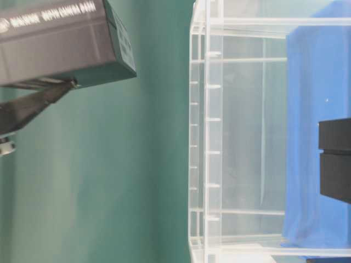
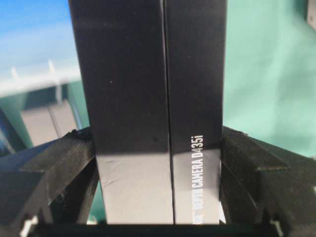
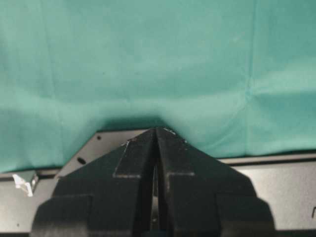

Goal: Take the box out of the case with the left arm.
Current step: 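Carry the box forward onto the table right of the middle box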

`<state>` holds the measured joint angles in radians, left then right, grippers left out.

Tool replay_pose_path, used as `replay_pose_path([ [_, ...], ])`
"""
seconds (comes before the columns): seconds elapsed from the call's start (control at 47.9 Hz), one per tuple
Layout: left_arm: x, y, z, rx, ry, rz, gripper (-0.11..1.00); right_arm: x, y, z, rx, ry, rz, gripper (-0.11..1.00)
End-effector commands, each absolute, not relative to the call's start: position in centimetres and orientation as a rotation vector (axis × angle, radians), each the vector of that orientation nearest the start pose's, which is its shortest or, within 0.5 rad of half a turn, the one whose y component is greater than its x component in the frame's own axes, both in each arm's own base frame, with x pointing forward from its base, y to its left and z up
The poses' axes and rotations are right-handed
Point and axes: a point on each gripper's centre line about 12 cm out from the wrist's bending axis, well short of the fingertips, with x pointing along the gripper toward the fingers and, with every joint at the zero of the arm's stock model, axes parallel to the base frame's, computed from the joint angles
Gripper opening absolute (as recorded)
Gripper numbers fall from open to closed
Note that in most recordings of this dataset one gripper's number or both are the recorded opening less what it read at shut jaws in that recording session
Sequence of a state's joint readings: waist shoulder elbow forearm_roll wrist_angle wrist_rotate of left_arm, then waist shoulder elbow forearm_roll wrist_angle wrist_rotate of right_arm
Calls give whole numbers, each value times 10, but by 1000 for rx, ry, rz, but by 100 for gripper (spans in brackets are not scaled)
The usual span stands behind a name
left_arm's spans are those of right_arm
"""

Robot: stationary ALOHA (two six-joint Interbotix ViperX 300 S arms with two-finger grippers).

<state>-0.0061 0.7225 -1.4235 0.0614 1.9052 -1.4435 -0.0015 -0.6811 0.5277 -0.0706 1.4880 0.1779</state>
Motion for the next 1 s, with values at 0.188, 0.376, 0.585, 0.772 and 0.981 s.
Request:
replay_pose_path([
  [0.188,505,-64,410,-1311,915,871,62,185,-9,332,99,1299,-176,0],
  [0.376,503,-99,408,-1372,910,871,62,185,-9,331,99,1302,-177,0],
  [0.585,500,-121,406,-1395,911,871,62,185,-9,330,98,1304,-175,0],
  [0.772,501,-121,402,-1386,909,887,62,185,-9,330,101,1305,-177,0],
  [0.981,509,-121,383,-1347,930,943,62,185,-9,329,101,1310,-179,0],
])
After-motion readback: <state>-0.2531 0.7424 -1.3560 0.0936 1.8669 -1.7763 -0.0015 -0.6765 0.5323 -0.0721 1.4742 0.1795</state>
